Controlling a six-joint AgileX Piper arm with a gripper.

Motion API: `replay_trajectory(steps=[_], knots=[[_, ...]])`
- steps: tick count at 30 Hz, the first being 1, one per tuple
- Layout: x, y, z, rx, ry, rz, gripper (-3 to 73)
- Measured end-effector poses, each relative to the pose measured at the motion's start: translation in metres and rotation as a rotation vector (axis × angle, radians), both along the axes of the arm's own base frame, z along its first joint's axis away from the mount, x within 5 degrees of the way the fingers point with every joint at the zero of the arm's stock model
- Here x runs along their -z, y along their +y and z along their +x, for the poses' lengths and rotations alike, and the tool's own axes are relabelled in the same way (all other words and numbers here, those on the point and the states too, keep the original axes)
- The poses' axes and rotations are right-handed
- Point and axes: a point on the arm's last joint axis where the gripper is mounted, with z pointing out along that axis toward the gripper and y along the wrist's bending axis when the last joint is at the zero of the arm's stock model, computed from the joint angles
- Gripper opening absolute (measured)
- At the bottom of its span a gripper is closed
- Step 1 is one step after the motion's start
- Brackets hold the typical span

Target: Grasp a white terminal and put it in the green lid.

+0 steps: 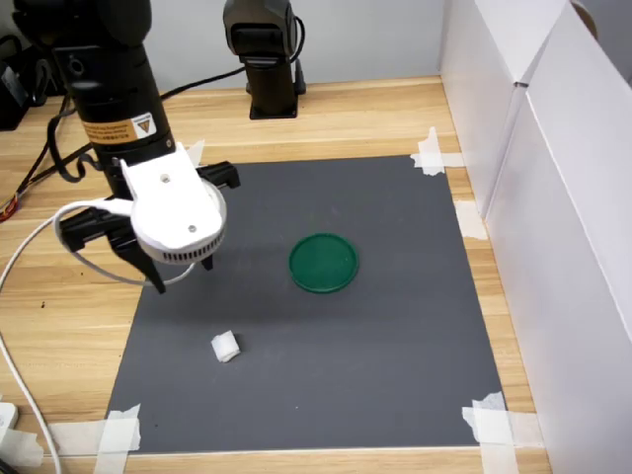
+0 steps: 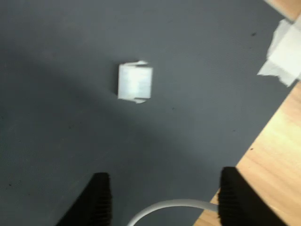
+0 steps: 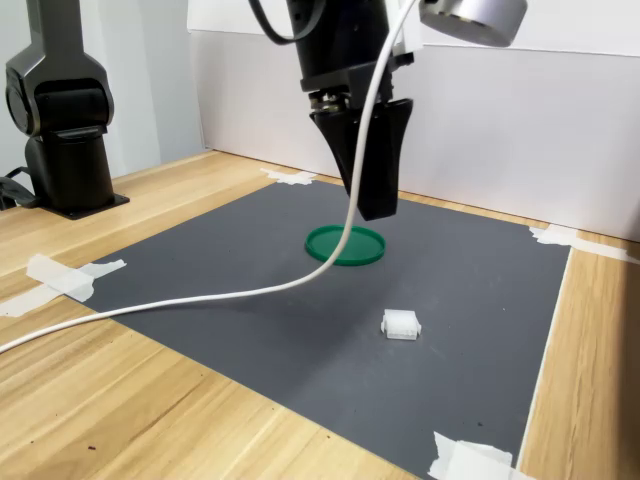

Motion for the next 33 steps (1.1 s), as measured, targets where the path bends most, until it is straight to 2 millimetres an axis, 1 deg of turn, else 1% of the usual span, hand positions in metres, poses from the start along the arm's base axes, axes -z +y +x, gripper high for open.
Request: replay_trajectory(steps=[2, 4, 6, 8, 13, 16, 25, 33], knots=[[-0.005, 0.001, 0.001, -0.011, 0.019, 0.009, 62.1], [-0.009, 0.002, 0.0, -0.035, 0.046, 0.018, 63.4], [-0.01, 0.004, 0.001, -0.052, 0.07, 0.032, 63.9], [-0.007, 0.007, 0.003, -0.068, 0.09, 0.03, 64.0], [0.01, 0.026, 0.011, -0.125, 0.145, -0.034, 64.1], [0.019, 0.034, 0.016, -0.138, 0.152, -0.037, 64.1], [0.046, 0.029, 0.032, -0.124, 0.149, -0.091, 64.1], [0.067, 0.026, 0.039, -0.1, 0.176, -0.093, 64.1]])
